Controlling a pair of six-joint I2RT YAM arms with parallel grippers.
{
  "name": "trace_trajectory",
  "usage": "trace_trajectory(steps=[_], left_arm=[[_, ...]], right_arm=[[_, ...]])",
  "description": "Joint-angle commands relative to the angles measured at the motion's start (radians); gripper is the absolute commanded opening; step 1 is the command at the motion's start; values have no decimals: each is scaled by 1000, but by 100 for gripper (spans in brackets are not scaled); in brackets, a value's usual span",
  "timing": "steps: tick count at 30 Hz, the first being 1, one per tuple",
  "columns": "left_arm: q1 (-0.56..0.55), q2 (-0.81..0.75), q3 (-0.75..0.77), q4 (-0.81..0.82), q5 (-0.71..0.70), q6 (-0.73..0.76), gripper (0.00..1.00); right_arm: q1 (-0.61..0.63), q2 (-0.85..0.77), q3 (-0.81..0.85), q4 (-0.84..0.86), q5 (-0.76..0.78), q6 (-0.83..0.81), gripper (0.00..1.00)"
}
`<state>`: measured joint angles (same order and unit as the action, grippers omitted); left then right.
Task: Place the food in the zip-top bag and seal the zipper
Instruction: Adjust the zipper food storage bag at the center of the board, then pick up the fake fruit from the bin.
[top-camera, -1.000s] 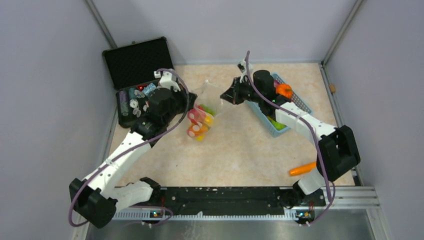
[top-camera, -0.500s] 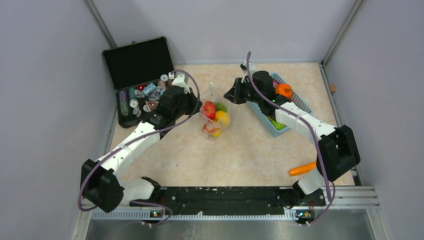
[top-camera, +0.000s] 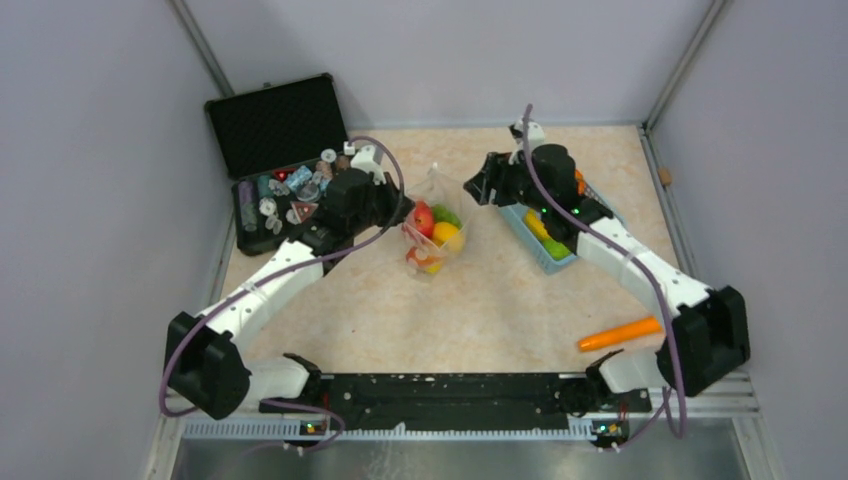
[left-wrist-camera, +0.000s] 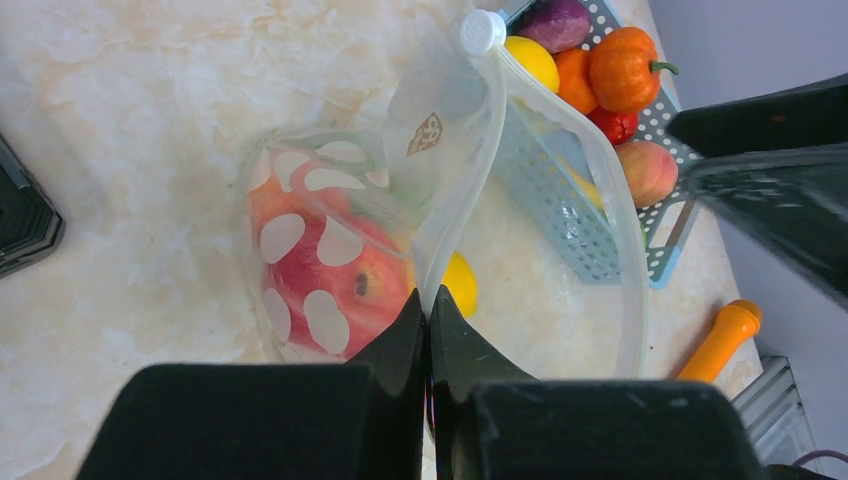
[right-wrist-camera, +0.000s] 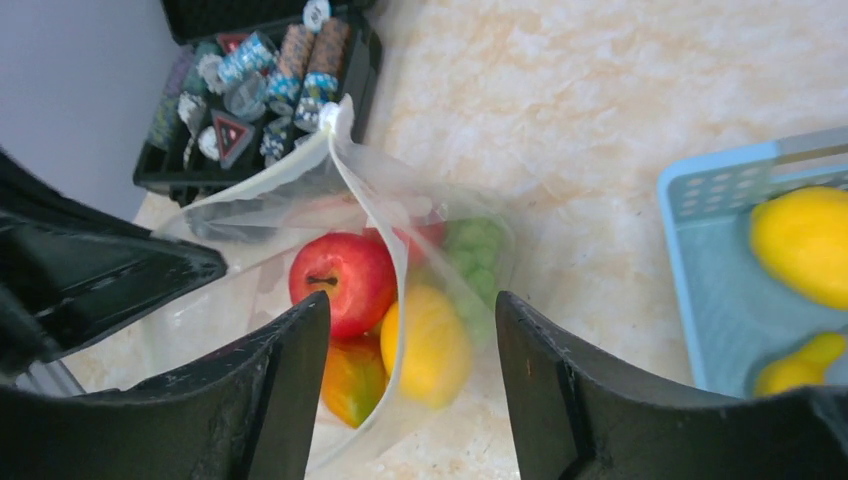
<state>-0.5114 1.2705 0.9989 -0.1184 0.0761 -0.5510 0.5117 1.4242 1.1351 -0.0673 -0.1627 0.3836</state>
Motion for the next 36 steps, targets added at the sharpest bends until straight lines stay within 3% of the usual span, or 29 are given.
trace_trajectory(steps=[1,5,9,17,23,29,36], left_arm=[[3,19,39,66,26,-11,0],[3,20,35,46,21,-12,0],[3,0,20,56,18,-14,0],[3,-39,-4,51,21,-3,0],[4,-44,-3,46,23,4,0],[5,-59,-17,51,8,3,0],[5,-58,-16,51,14,6,0]], right_arm=[[-30,-175,-79,120,58,-15,66],[-66,-234,-148,183,139,23,79],[-125,-214,-147,102,285,67,81],[-310,-171,-207,74,279,191,81],[-324,-54,-101,-139,353,225,82],[-324,59,46,-353,467,240,99],[-325,151,96,-466,503,242,98]])
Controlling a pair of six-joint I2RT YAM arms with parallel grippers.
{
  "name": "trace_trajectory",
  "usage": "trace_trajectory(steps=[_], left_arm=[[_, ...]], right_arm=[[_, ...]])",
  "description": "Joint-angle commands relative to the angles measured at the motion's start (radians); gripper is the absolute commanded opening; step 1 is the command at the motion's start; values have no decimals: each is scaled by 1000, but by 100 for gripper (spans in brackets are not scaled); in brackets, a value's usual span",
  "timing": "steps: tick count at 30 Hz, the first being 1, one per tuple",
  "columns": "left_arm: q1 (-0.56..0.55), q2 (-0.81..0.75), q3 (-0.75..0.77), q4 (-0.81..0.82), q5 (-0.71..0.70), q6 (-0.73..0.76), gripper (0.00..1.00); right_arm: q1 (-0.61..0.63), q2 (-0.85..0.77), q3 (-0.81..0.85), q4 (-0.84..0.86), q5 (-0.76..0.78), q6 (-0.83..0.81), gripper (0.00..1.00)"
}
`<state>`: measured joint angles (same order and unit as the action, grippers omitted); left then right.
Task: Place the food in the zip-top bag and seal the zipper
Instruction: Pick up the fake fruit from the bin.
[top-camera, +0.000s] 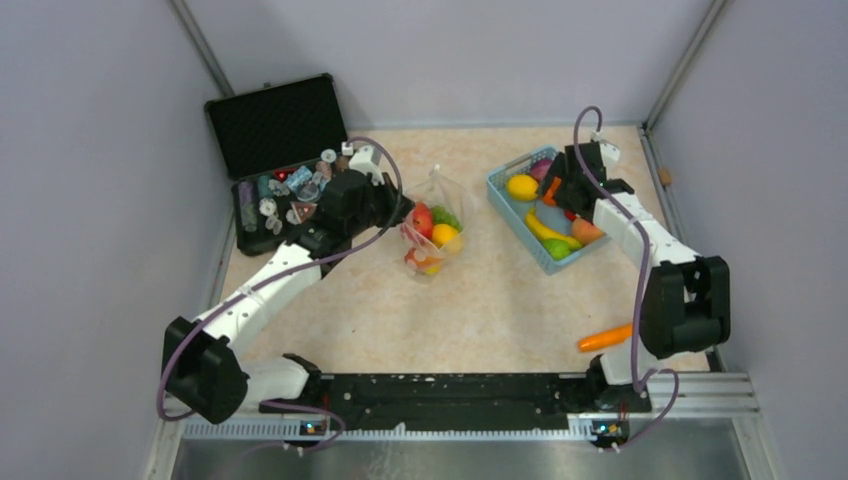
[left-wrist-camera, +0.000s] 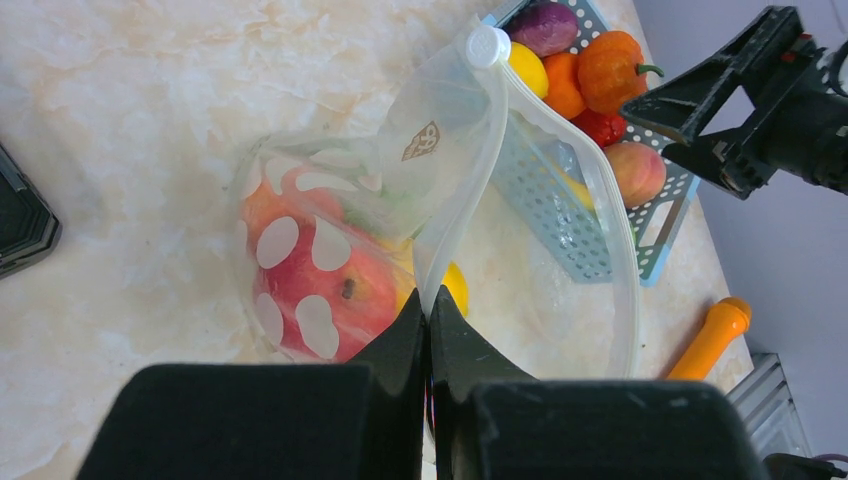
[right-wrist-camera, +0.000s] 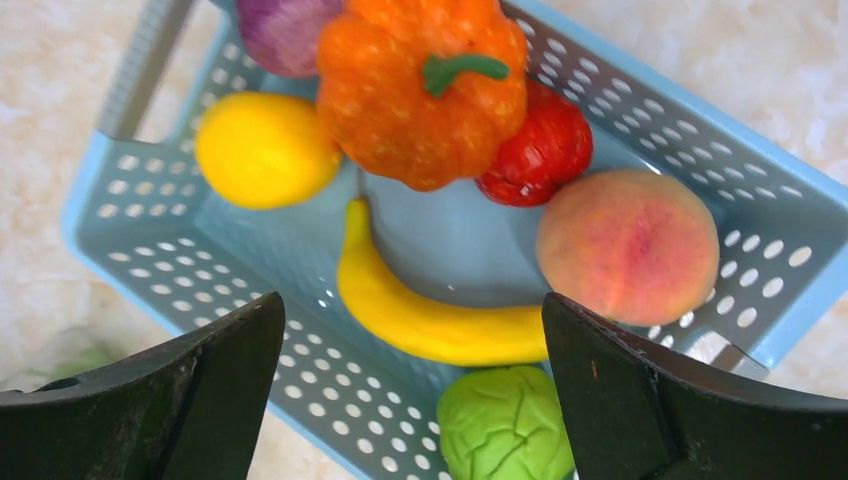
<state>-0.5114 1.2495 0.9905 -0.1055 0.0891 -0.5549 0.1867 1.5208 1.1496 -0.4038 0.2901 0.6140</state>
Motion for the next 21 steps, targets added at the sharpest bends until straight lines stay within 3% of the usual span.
trace_trajectory(steps=[1,4,13,21], left_arm=[[5,-37,-7,38,0,10,0],[4,-33,-1,38,8,11,0],[4,-28,2,35,13,18,0],[5,-25,-6,46,33,14,0]], right_arm=[[0,75,109,-163,49,6,95],[0,112,135,-204,18,-20,87],[1,112,129,-252,-7,-67,84],[3,130,136,-247,206,-170,88]])
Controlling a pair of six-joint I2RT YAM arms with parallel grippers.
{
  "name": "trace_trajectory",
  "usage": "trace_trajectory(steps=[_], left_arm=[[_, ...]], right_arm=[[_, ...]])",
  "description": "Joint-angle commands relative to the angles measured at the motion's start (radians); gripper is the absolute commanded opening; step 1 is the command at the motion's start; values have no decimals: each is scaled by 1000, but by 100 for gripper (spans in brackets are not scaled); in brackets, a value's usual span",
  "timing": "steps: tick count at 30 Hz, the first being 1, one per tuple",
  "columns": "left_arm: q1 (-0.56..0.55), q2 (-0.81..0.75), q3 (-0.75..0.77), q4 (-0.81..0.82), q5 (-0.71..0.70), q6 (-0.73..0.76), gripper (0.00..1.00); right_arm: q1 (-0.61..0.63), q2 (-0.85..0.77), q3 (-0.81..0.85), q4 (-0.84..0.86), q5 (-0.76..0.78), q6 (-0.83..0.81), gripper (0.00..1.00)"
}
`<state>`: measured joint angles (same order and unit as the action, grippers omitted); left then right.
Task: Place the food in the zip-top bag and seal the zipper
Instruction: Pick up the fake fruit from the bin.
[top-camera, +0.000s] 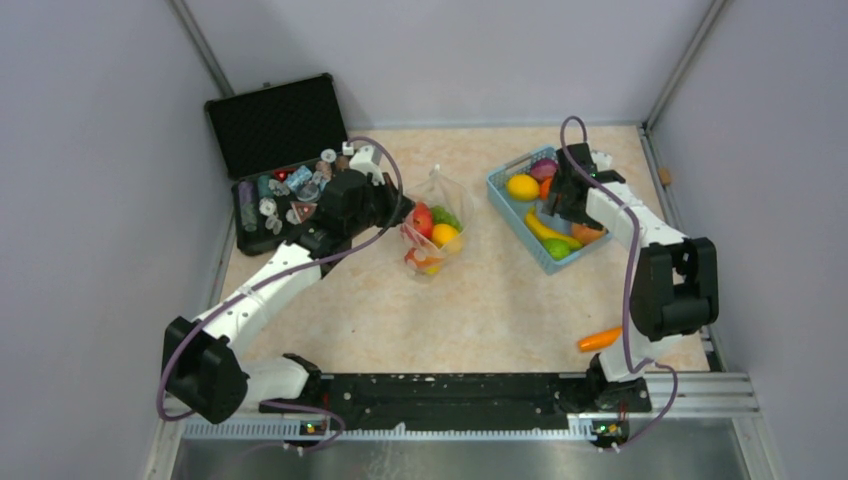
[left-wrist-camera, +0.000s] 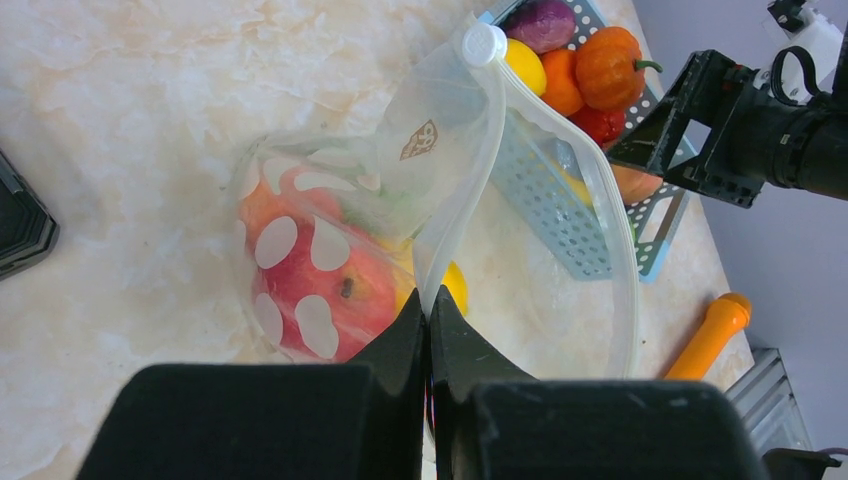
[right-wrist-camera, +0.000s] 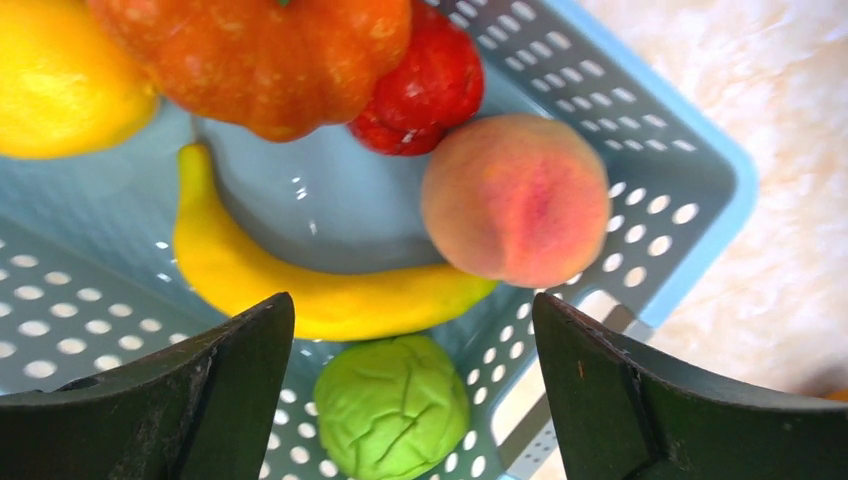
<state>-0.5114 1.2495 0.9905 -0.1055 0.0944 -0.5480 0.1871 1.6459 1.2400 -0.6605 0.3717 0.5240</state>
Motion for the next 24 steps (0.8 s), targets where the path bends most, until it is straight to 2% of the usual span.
trace_trajectory(steps=[1,3,12,17,21,24], left_arm=[[4,-26,-6,48,30,7,0],[4,-30,-9,47,34,4,0],[5,-60,-27,36,5,11,0],[5,-49,-18,34,10,13,0],[5,-44,-17,39,7,13,0],[4,-35,-12,43,16,11,0]], right_arm=[[2,20,59,9,136,-90,88],[3,52,83,10,198,-93,89],[-1,163,115,19,305,-132,90],[-1,83,66,107,177,-126,90],[-1,-124,-61,329,5,-160,90],[0,-208,-132,463,-89,-156,94]])
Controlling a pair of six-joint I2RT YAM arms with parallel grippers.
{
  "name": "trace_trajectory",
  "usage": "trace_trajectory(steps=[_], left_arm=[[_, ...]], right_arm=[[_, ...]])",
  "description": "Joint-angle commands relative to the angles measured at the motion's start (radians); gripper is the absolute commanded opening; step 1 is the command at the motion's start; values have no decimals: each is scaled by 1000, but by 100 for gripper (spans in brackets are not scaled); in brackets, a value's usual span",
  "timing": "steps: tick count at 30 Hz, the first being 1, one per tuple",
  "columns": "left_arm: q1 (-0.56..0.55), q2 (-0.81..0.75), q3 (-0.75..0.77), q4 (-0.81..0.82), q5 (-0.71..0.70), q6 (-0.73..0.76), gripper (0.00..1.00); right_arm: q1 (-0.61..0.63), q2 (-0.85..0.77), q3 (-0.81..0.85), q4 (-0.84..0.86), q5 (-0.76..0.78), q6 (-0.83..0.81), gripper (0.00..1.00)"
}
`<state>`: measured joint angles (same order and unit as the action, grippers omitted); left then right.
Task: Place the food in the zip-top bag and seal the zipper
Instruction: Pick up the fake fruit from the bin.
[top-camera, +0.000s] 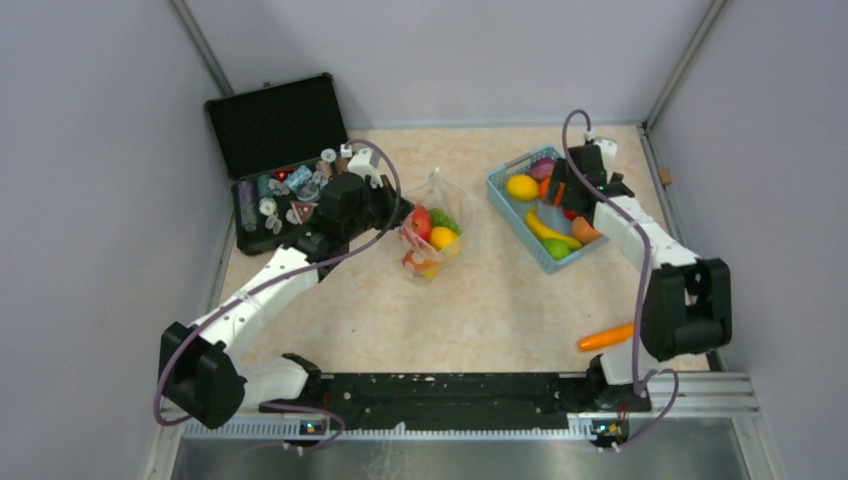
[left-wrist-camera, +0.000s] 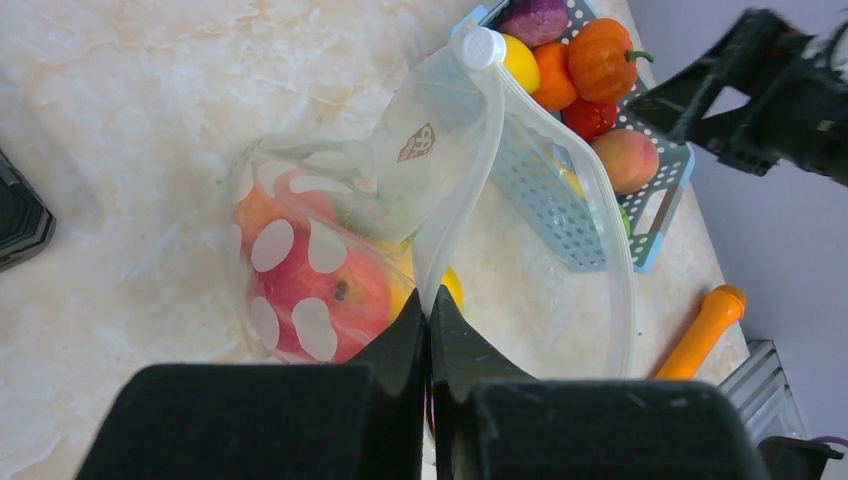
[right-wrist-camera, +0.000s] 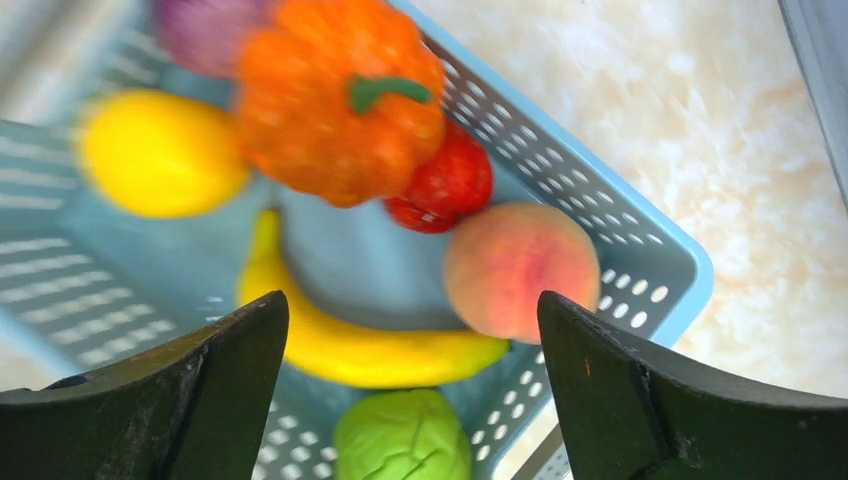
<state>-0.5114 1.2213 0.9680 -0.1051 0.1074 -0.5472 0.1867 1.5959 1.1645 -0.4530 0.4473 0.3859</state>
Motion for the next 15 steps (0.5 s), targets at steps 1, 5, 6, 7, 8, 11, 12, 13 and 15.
trace_trajectory(steps=[1,5,6,7,8,11,12,13,15], left_arm=[[4,-4,12,42,4,10,0],[4,-4,13,42,3,10,0],[5,-5,16,40,4,11,0],[4,-6,15,40,3,12,0],[5,-9,15,39,3,13,0],[4,-10,14,36,-2,13,0],[4,-11,14,35,-1,13,0],[5,-11,14,33,-1,13,0],[5,-13,14,33,-3,13,0]], right_arm=[[-1,-162,-57,269,-198,-14,94],[-1,-110,-23,268,-292,3,93],[0,-90,-8,265,-305,10,93],[-1,-70,0,270,-324,15,92],[-1,-51,9,274,-347,18,91],[-1,-1,30,291,-399,49,89],[-1,13,39,294,-414,60,87],[1,26,46,298,-427,71,86],[9,40,45,331,-432,99,86]])
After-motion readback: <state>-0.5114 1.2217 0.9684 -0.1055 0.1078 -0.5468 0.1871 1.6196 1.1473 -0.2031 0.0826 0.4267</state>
